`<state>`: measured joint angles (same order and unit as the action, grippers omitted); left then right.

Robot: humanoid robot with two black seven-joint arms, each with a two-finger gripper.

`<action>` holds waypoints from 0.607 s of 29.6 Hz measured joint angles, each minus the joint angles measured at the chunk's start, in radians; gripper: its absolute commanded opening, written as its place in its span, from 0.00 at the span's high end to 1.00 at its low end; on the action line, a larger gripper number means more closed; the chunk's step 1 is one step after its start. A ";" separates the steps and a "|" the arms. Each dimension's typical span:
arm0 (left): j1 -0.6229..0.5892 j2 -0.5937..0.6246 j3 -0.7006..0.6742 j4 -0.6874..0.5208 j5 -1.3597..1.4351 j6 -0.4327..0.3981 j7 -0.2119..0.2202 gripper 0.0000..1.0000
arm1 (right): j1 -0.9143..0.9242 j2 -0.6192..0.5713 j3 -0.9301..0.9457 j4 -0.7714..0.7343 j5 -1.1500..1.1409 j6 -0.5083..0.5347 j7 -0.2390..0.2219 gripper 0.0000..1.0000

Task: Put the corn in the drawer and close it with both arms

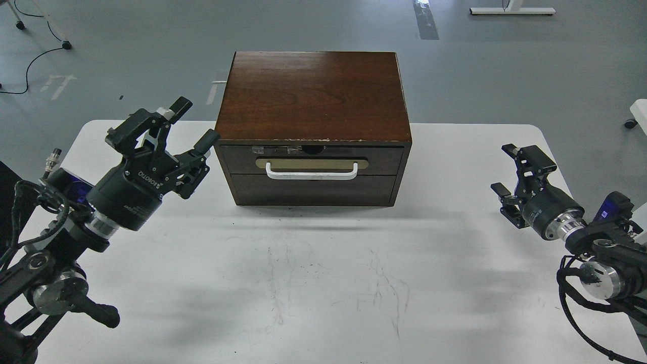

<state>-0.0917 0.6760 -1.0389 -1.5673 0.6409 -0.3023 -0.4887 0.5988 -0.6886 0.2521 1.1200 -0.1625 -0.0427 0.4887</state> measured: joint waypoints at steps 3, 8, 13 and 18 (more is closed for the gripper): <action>0.015 0.009 -0.002 0.021 -0.013 0.042 0.000 0.00 | 0.001 0.017 0.038 -0.008 0.002 -0.001 0.000 0.00; 0.029 0.007 -0.004 0.072 -0.074 0.038 0.004 0.00 | -0.003 0.033 0.081 -0.010 0.034 -0.002 0.000 0.00; 0.057 -0.028 -0.045 0.114 -0.118 -0.047 0.062 0.00 | 0.006 0.056 0.094 -0.009 0.070 0.012 0.000 0.00; 0.106 -0.063 -0.090 0.136 -0.123 -0.136 0.119 0.00 | 0.008 0.067 0.124 -0.008 0.075 0.033 0.000 0.00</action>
<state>0.0139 0.6127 -1.1284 -1.4311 0.5174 -0.4382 -0.3697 0.6068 -0.6215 0.3757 1.1121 -0.0874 -0.0096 0.4884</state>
